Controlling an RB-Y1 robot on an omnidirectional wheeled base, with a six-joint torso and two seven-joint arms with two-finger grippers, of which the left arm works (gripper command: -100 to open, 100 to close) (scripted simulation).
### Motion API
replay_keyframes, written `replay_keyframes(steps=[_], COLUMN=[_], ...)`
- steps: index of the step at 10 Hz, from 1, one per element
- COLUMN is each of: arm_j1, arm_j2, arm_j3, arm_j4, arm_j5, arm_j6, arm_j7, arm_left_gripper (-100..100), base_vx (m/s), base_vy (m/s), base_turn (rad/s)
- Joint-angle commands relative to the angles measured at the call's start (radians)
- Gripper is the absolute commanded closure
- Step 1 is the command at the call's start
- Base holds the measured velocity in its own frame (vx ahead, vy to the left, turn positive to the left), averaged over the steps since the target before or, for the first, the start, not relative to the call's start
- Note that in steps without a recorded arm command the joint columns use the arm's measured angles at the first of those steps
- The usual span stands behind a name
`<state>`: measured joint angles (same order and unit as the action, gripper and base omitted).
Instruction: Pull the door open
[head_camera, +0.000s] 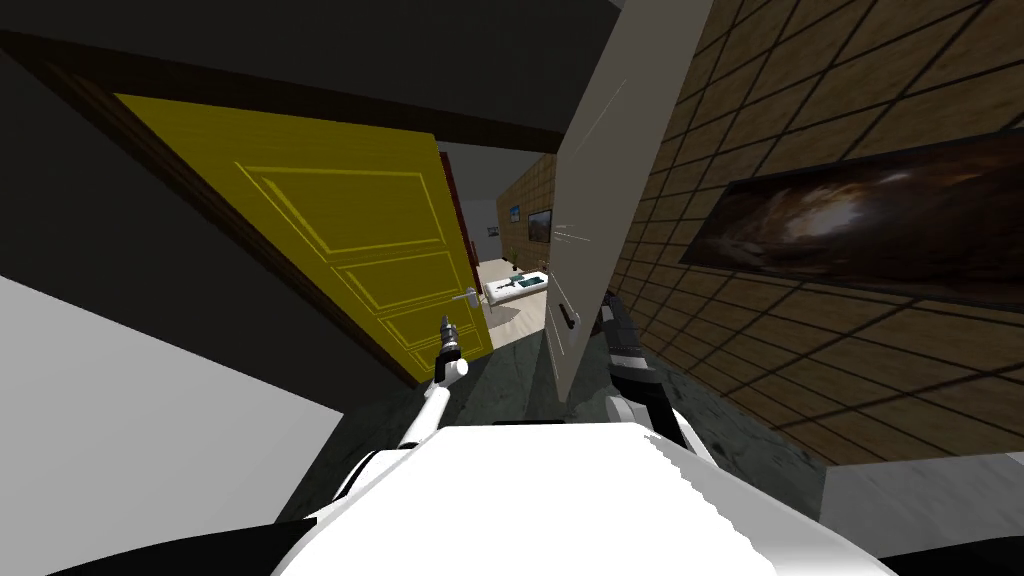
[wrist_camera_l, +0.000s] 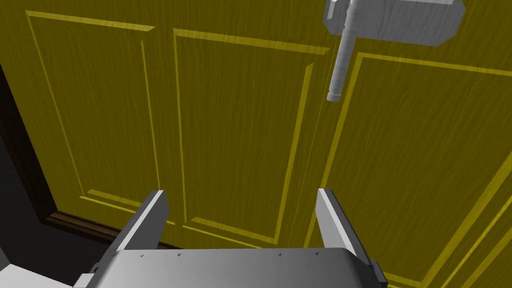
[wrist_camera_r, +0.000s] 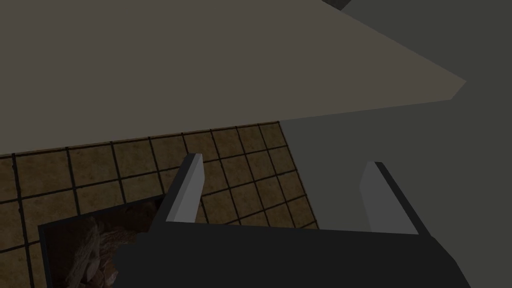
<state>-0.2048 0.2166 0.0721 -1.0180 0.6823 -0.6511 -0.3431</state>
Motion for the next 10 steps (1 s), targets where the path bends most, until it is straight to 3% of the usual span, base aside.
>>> replay_keyframes(steps=[1, 5, 6, 10], arm_j1=[-0.031, -0.112, -0.112, -0.184], arm_j2=[0.009, 0.029, 0.029, 0.047], arm_j3=[0.003, 0.008, 0.008, 0.013], arm_j4=[0.05, 0.197, 0.2, 0.318], arm_j5=[0.034, 0.11, 0.11, 0.177], arm_j6=[0.001, -0.006, -0.006, -0.011], arm_j7=[-0.028, -0.083, -0.083, -0.132], arm_left_gripper=[-100, -100, -100, -100], base_vx=[0.078, 0.078, 0.04, 0.059], base_vy=[0.062, 0.056, 0.043, 0.044], base_turn=[-0.191, -0.146, -0.057, -0.122])
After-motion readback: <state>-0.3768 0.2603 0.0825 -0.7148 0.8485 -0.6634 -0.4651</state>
